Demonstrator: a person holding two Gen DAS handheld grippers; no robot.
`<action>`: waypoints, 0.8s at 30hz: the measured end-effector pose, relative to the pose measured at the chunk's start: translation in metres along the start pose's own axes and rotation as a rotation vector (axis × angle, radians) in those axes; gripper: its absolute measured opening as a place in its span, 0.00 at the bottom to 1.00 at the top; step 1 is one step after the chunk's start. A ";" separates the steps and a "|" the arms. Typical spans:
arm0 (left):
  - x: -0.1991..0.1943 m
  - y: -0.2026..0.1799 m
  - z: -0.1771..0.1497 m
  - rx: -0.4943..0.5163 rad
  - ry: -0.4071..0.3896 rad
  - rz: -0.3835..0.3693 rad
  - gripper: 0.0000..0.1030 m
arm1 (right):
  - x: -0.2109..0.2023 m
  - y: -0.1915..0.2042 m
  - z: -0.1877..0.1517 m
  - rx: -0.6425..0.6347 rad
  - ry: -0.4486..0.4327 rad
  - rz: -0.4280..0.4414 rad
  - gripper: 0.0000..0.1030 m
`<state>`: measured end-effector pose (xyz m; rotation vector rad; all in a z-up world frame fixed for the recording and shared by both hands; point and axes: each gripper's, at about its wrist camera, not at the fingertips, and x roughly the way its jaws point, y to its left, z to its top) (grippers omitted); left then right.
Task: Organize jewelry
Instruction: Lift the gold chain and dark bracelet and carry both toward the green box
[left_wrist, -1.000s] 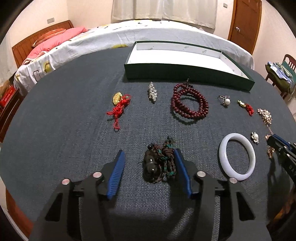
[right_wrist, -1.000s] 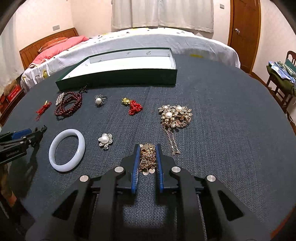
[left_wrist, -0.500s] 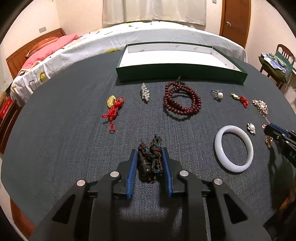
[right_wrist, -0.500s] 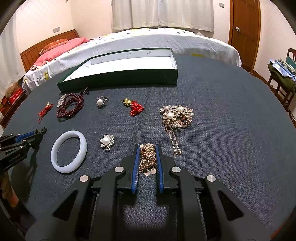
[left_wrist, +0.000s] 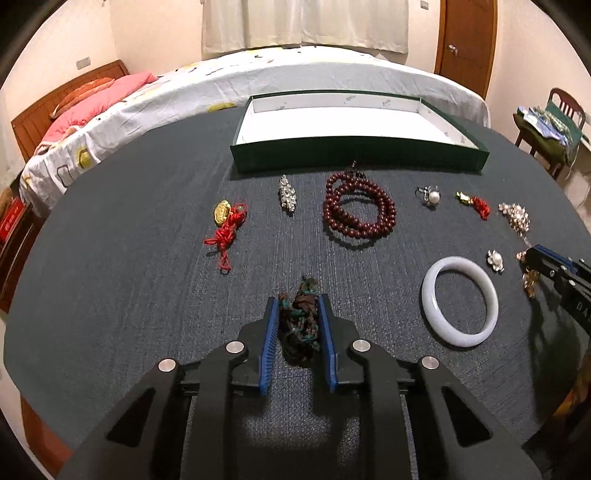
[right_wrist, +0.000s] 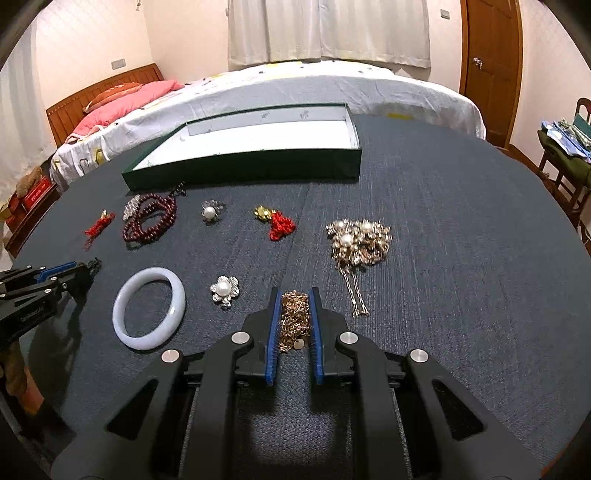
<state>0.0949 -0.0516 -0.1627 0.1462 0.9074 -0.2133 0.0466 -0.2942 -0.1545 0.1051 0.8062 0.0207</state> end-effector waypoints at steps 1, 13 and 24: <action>-0.001 0.001 0.001 -0.002 -0.005 0.001 0.22 | -0.001 0.000 0.001 -0.001 -0.005 0.004 0.14; -0.008 0.006 0.005 -0.022 -0.027 -0.016 0.15 | -0.007 0.002 0.006 -0.003 -0.022 0.019 0.14; -0.018 0.009 0.009 -0.026 -0.051 -0.030 0.14 | -0.008 0.006 0.007 -0.004 -0.027 0.025 0.14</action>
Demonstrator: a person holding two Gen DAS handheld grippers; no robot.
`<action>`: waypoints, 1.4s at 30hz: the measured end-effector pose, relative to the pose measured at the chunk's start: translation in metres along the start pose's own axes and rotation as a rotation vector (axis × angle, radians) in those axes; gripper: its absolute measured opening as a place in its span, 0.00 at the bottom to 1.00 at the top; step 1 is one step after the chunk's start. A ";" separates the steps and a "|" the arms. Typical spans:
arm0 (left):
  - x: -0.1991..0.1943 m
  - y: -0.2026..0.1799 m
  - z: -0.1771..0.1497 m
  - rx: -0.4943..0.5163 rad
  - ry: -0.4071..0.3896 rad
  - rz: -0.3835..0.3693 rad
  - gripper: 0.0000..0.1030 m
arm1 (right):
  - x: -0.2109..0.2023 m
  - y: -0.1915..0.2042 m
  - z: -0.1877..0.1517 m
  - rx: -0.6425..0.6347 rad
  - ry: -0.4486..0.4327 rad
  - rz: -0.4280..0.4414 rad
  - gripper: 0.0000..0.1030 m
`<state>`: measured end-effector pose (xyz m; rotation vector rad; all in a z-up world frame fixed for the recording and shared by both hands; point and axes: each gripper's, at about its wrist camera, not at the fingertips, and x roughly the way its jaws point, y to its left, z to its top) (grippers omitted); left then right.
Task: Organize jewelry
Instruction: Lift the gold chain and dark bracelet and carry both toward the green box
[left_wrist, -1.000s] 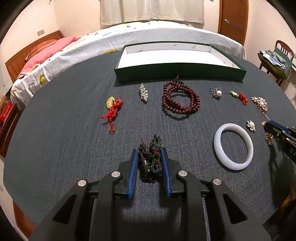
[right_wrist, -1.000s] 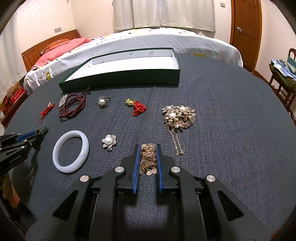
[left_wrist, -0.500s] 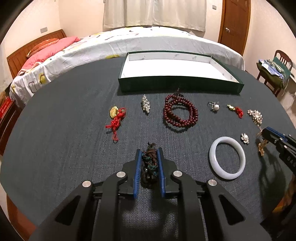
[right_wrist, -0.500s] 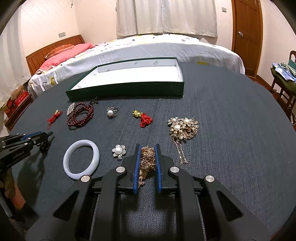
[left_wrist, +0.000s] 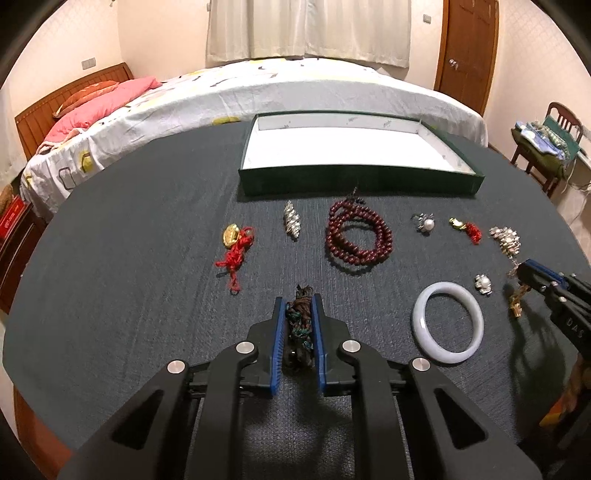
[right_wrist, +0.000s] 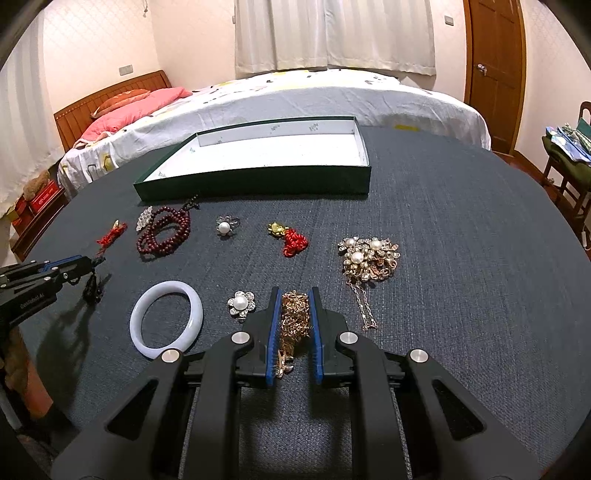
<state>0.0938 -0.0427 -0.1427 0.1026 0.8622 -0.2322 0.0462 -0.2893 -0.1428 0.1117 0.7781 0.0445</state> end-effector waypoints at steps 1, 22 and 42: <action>-0.002 0.001 0.001 -0.006 -0.002 0.000 0.14 | 0.000 0.000 0.000 0.000 -0.001 0.001 0.14; -0.028 0.000 0.019 -0.003 -0.065 -0.009 0.14 | -0.014 0.001 0.012 -0.001 -0.044 0.027 0.14; -0.036 -0.004 0.064 0.015 -0.142 -0.063 0.14 | -0.028 0.002 0.055 0.006 -0.133 0.065 0.13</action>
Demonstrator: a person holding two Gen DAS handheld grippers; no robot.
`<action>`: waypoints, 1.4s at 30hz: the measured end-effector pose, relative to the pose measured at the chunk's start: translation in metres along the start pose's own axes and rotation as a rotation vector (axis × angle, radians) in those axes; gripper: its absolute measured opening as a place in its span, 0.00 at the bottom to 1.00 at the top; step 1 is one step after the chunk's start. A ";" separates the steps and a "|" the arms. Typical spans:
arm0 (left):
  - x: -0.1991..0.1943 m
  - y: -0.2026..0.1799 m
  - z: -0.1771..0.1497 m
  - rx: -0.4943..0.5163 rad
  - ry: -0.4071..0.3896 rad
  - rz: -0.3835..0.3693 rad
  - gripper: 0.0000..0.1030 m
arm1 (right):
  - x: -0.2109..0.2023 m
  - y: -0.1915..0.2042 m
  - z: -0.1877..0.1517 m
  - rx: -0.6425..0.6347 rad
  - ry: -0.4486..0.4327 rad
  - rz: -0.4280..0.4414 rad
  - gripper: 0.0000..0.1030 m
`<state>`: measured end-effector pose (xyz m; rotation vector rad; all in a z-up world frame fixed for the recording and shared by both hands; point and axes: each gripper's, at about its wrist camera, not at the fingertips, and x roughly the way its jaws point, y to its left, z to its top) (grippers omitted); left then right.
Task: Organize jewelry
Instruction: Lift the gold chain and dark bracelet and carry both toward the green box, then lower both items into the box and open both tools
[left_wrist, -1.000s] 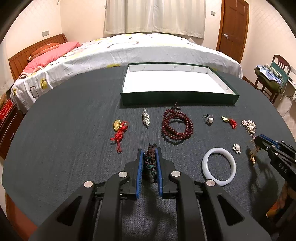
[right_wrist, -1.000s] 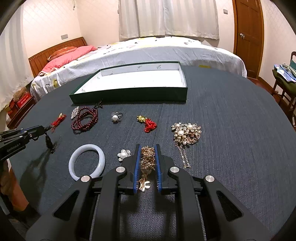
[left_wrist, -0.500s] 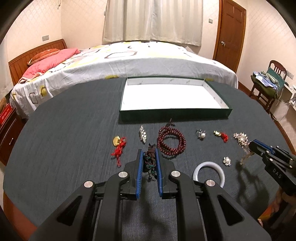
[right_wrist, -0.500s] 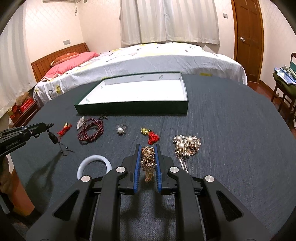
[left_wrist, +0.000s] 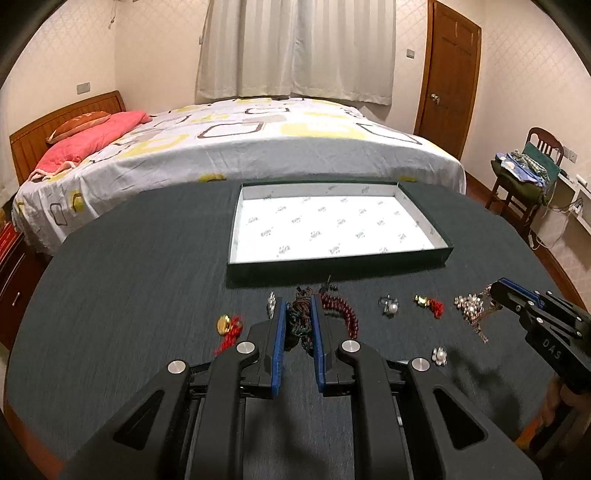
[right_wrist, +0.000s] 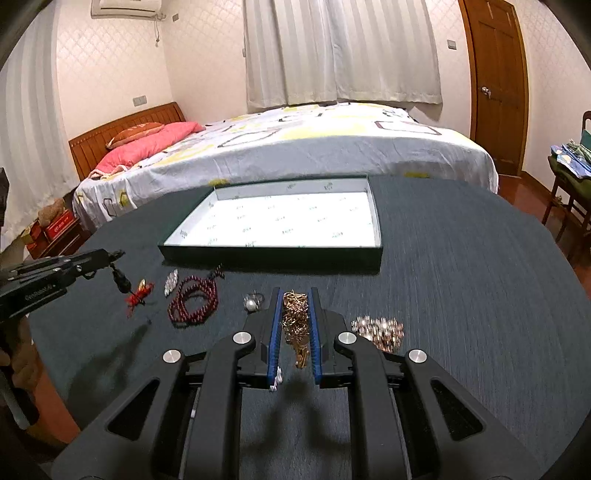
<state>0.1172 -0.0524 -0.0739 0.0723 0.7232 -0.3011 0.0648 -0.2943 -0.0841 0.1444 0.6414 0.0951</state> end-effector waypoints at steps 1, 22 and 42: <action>0.001 0.000 0.003 0.000 -0.005 -0.005 0.14 | 0.000 0.000 0.003 0.002 -0.005 0.003 0.13; 0.065 -0.025 0.124 0.040 -0.183 -0.082 0.14 | 0.044 -0.014 0.129 -0.042 -0.230 -0.028 0.13; 0.186 -0.042 0.080 0.046 0.070 -0.105 0.14 | 0.169 -0.042 0.077 0.001 0.094 -0.062 0.13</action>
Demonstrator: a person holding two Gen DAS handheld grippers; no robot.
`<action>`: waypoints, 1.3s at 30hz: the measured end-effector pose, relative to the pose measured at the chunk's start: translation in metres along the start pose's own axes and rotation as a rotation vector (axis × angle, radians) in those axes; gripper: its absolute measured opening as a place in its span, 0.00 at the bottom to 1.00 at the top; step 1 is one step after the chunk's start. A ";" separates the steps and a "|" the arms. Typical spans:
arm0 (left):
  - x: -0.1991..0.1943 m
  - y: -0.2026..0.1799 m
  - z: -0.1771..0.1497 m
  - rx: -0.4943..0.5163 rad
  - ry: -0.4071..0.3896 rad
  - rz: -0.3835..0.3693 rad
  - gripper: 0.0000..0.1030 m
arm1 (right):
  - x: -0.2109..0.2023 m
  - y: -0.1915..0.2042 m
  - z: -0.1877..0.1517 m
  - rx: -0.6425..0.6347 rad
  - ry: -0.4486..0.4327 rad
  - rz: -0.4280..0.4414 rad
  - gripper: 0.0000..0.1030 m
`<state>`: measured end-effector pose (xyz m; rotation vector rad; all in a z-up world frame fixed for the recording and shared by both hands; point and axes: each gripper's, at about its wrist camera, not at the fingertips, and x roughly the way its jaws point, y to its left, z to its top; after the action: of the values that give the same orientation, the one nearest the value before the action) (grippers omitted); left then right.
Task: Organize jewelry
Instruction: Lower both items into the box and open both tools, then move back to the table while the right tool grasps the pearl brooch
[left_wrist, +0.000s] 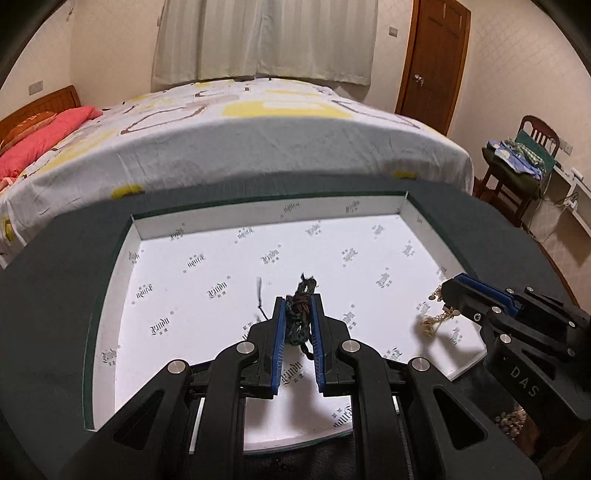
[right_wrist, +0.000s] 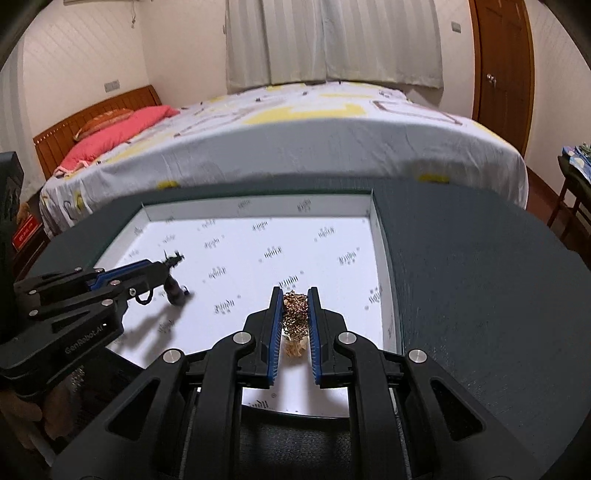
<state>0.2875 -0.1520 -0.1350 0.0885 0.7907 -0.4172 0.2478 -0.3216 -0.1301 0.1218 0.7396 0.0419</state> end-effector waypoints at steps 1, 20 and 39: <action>0.002 0.000 -0.001 0.003 0.006 0.004 0.14 | 0.002 0.001 0.000 0.000 0.006 0.000 0.13; -0.010 0.006 -0.005 -0.024 -0.010 0.032 0.54 | -0.016 0.003 0.003 0.020 -0.023 -0.002 0.28; -0.118 0.000 -0.074 -0.056 -0.159 0.146 0.58 | -0.120 0.034 -0.084 -0.044 -0.091 -0.004 0.28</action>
<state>0.1637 -0.0956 -0.1039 0.0592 0.6338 -0.2603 0.1025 -0.2892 -0.1066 0.0796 0.6471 0.0488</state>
